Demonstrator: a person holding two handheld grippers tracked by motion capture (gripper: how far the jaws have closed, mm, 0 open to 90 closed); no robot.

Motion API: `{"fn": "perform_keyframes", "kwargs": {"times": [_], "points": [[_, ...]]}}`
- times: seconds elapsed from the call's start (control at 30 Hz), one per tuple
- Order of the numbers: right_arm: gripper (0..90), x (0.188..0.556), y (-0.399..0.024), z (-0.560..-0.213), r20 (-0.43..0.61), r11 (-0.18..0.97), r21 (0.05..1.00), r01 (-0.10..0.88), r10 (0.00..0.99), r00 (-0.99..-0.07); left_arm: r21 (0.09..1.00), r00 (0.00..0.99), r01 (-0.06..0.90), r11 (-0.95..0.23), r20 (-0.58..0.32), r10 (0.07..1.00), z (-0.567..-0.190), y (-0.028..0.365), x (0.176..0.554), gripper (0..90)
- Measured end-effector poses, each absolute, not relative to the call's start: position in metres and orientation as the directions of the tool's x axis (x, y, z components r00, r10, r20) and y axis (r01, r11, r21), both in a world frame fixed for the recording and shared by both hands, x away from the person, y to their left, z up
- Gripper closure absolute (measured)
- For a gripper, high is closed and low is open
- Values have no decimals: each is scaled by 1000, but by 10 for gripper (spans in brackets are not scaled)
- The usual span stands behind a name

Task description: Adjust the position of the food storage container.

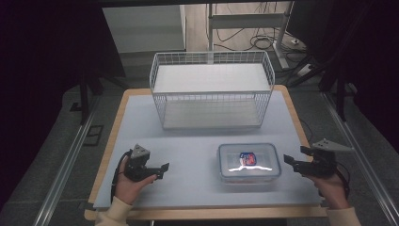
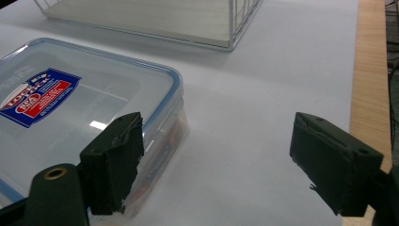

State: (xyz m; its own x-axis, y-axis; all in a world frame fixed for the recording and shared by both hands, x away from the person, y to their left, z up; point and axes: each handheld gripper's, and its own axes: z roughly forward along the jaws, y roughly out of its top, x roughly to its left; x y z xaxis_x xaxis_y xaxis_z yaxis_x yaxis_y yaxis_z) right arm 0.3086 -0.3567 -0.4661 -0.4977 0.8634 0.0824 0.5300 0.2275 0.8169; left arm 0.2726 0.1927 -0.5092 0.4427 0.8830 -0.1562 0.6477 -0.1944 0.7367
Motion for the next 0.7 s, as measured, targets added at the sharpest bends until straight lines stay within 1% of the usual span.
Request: {"fn": "perform_keyframes", "kwargs": {"times": [0.23, 0.27, 0.37, 0.4, 0.43, 0.47, 0.5, 0.53, 0.6, 0.67, 0.7], "points": [[197, 308, -359, -464, 86, 217, 817, 535, 870, -485, 749, 452, 634, -192, -157, 878, -507, 193, 271, 105], [208, 308, -360, -463, 86, 215, 816, 536, 873, -481, 749, 452, 634, -193, -156, 878, -506, 193, 271, 105], [277, 312, -357, -459, 95, 226, 800, 555, 867, -490, 752, 448, 631, -190, -153, 881, -504, 194, 272, 102], [277, 312, -357, -459, 95, 226, 800, 555, 867, -490, 753, 444, 631, -186, -155, 883, -504, 194, 273, 102], [308, 316, -352, -454, 94, 239, 793, 561, 861, -500, 752, 444, 631, -188, -153, 883, -505, 194, 274, 102], [308, 316, -352, -454, 94, 239, 793, 561, 861, -500, 750, 441, 635, -187, -153, 884, -505, 194, 274, 102], [342, 319, -347, -449, 88, 248, 787, 565, 861, -501, 748, 445, 636, -190, -154, 882, -505, 194, 274, 102], [342, 319, -347, -449, 88, 248, 787, 565, 861, -501, 748, 448, 635, -190, -156, 880, -505, 194, 274, 102], [440, 325, -342, -443, 80, 264, 771, 579, 862, -500, 753, 454, 629, -194, -153, 878, -505, 194, 273, 102], [536, 328, -339, -441, 100, 261, 749, 610, 864, -493, 758, 460, 624, -191, -159, 874, -504, 194, 273, 102], [536, 328, -339, -441, 100, 261, 749, 610, 864, -493, 758, 465, 622, -196, -156, 871, -504, 194, 273, 102]]}}
